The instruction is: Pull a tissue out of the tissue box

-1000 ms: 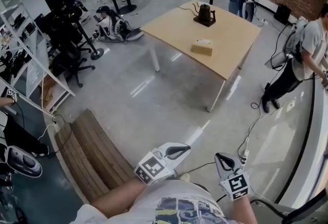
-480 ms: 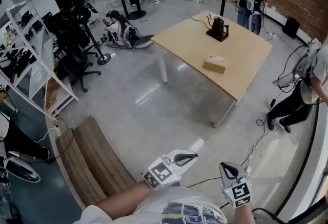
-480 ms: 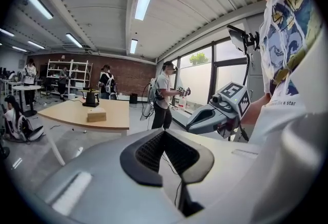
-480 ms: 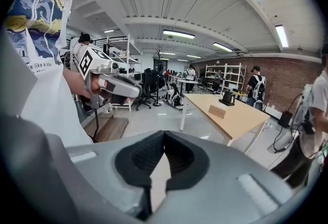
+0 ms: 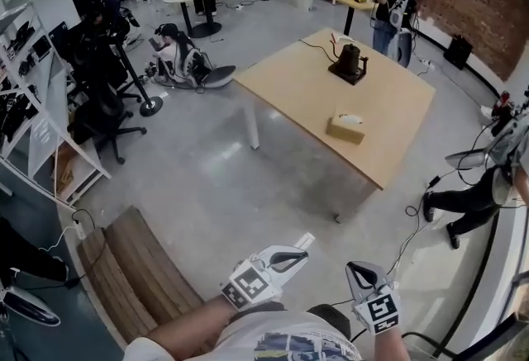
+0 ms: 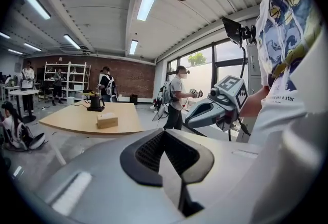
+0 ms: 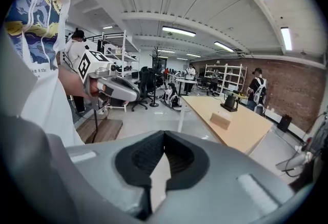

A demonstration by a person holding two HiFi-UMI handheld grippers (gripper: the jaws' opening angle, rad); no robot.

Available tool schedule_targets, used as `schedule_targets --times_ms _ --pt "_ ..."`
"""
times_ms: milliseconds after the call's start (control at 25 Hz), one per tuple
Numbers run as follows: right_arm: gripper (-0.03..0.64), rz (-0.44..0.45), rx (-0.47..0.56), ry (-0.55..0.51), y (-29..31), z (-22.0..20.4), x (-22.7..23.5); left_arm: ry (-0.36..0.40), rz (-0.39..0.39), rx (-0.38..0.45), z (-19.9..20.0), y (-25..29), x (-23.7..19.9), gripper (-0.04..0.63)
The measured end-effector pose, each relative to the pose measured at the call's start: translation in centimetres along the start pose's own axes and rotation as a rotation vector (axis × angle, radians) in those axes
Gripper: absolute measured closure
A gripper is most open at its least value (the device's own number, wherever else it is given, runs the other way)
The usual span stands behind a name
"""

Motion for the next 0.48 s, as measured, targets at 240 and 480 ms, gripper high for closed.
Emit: schedule_targets --times_ms 240,480 --pt "0.617 0.031 -0.017 -0.002 3.2 0.7 0.2 -0.028 0.03 0.022 -0.4 -0.3 -3.2 0.592" --pt "0.617 0.033 -0.014 0.006 4.3 0.3 3.6 -0.051 0.028 0.013 -1.0 2.4 -4.7 0.592"
Point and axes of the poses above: the fingertips, and each gripper's own axes: y forward along the fingers, x to its right, z out of its top, the point moved 5 cm from there along -y, backward along the fingers, and after that the axes turned 12 degrees about x, right-handed, at the moved point
